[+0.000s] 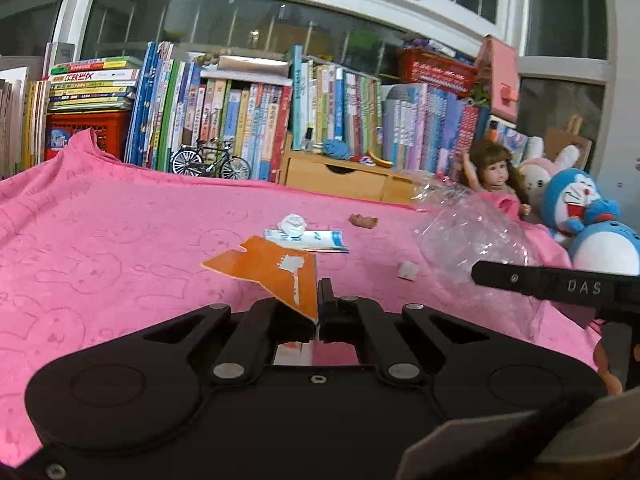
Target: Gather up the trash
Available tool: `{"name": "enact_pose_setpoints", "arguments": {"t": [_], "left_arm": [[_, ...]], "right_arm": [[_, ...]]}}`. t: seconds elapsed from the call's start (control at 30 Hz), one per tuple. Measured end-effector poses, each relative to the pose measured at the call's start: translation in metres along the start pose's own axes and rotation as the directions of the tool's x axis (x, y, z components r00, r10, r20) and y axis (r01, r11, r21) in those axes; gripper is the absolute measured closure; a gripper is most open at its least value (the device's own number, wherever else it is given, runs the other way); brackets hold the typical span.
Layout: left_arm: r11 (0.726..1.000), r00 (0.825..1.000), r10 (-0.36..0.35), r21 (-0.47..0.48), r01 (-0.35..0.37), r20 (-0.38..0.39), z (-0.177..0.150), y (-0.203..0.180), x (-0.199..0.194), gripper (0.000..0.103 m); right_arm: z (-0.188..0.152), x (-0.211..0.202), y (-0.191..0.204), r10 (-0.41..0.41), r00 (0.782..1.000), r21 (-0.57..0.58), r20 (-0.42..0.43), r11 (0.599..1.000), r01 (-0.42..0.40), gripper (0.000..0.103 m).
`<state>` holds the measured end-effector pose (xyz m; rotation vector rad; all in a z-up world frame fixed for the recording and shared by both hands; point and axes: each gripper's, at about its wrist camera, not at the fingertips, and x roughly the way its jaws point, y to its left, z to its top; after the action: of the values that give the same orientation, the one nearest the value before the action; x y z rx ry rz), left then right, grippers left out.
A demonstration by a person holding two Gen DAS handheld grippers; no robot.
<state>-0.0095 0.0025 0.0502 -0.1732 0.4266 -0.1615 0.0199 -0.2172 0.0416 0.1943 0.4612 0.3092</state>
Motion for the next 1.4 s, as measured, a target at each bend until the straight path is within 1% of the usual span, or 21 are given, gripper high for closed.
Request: {"name": "enact_pose_setpoints", "arguments": {"t": [0.07,0.13,0.17,0.2,0.23,0.27,0.3,0.37,0.4,0.5,0.6,0.67,0.7,0.73,0.77,0.8,0.83,0.9,1.07,1.23,1.4], "left_arm": [[1.0,1.0,-0.01,0.015,0.01,-0.001,-0.006,-0.003,-0.011,0.101],[0.999,1.0,0.005,0.047,-0.006,0.014,-0.016,-0.007,-0.02,0.092],[0.997,0.999,0.031,0.064,-0.032,0.026,-0.023,-0.009,-0.024,0.084],[0.995,0.998,0.058,0.075,-0.061,0.031,-0.029,-0.01,-0.026,0.057],[0.993,0.996,0.081,0.084,-0.084,0.034,-0.034,-0.012,-0.028,0.035],[0.99,0.994,0.1,0.092,-0.103,0.043,-0.04,-0.012,-0.03,0.031],[0.989,0.993,0.109,0.094,-0.113,0.05,-0.046,-0.012,-0.032,0.03],[0.988,0.992,0.115,0.097,-0.12,0.054,-0.055,-0.01,-0.034,0.022],[0.986,0.99,0.133,0.093,-0.138,0.054,-0.059,-0.009,-0.034,0.02],[0.983,0.984,0.178,0.035,-0.179,0.025,-0.068,-0.001,-0.027,0.017],[0.987,0.988,0.146,-0.057,-0.148,-0.042,-0.073,0.012,-0.013,0.016],[0.984,0.988,0.135,-0.11,-0.143,-0.08,-0.075,0.021,0.0,0.016],[0.98,0.987,0.142,-0.127,-0.15,-0.073,-0.076,0.024,0.004,0.016],[0.98,0.988,0.148,-0.128,-0.154,-0.053,-0.076,0.026,0.007,0.018],[0.979,0.986,0.154,-0.126,-0.161,-0.059,-0.075,0.026,0.011,0.02],[0.979,0.985,0.16,-0.119,-0.167,-0.061,-0.073,0.025,0.015,0.035],[0.981,0.987,0.147,-0.116,-0.154,-0.063,-0.072,0.025,0.017,0.045],[0.982,0.99,0.124,-0.133,-0.132,-0.072,-0.072,0.023,0.017,0.052],[0.992,0.992,0.108,-0.066,-0.112,-0.071,-0.071,0.01,0.008,0.054],[0.996,0.995,0.088,-0.011,-0.089,-0.043,-0.074,-0.003,-0.016,0.054],[0.998,0.998,0.06,-0.017,-0.06,-0.034,-0.08,-0.008,-0.052,0.054]], "right_arm": [[-0.009,-0.01,0.004,0.007,1.0,-0.007,-0.01,1.0,-0.007,0.042],[-0.019,-0.018,0.009,-0.003,1.0,-0.034,-0.016,0.999,0.002,0.041],[-0.024,-0.022,0.011,-0.014,1.0,-0.05,-0.016,0.999,0.013,0.041],[-0.028,-0.025,0.012,-0.02,1.0,-0.061,-0.017,0.998,0.019,0.041],[-0.032,-0.027,0.013,-0.028,0.999,-0.073,-0.02,0.997,0.026,0.04],[-0.036,-0.029,0.014,-0.037,0.999,-0.083,-0.022,0.996,0.035,0.04],[-0.039,-0.031,0.014,-0.043,0.999,-0.088,-0.024,0.995,0.041,0.039],[-0.045,-0.033,0.013,-0.053,0.998,-0.092,-0.034,0.995,0.049,0.039],[-0.047,-0.034,0.012,-0.055,0.998,-0.092,-0.036,0.994,0.051,0.039],[-0.055,-0.036,0.012,-0.063,0.997,-0.093,-0.041,0.994,0.059,0.038],[-0.061,-0.035,0.012,-0.067,0.996,-0.099,-0.051,0.993,0.062,0.037],[-0.065,-0.033,0.014,-0.072,0.996,-0.11,-0.056,0.992,0.066,0.036],[-0.067,-0.033,0.015,-0.073,0.996,-0.114,-0.057,0.991,0.066,0.036],[-0.068,-0.032,0.016,-0.072,0.996,-0.117,-0.059,0.991,0.065,0.036],[-0.069,-0.032,0.016,-0.072,0.996,-0.12,-0.059,0.991,0.064,0.036],[-0.071,-0.032,0.017,-0.072,0.996,-0.125,-0.059,0.99,0.065,0.036],[-0.072,-0.032,0.018,-0.072,0.996,-0.129,-0.059,0.99,0.064,0.036],[-0.074,-0.032,0.019,-0.071,0.996,-0.138,-0.057,0.988,0.062,0.036],[-0.081,-0.036,0.022,-0.058,0.997,-0.14,-0.054,0.989,0.05,0.037],[-0.087,-0.048,0.027,-0.043,0.998,-0.145,-0.047,0.989,0.036,0.037],[-0.1,-0.067,0.035,-0.017,0.998,-0.138,-0.054,0.99,0.01,0.038]]}}
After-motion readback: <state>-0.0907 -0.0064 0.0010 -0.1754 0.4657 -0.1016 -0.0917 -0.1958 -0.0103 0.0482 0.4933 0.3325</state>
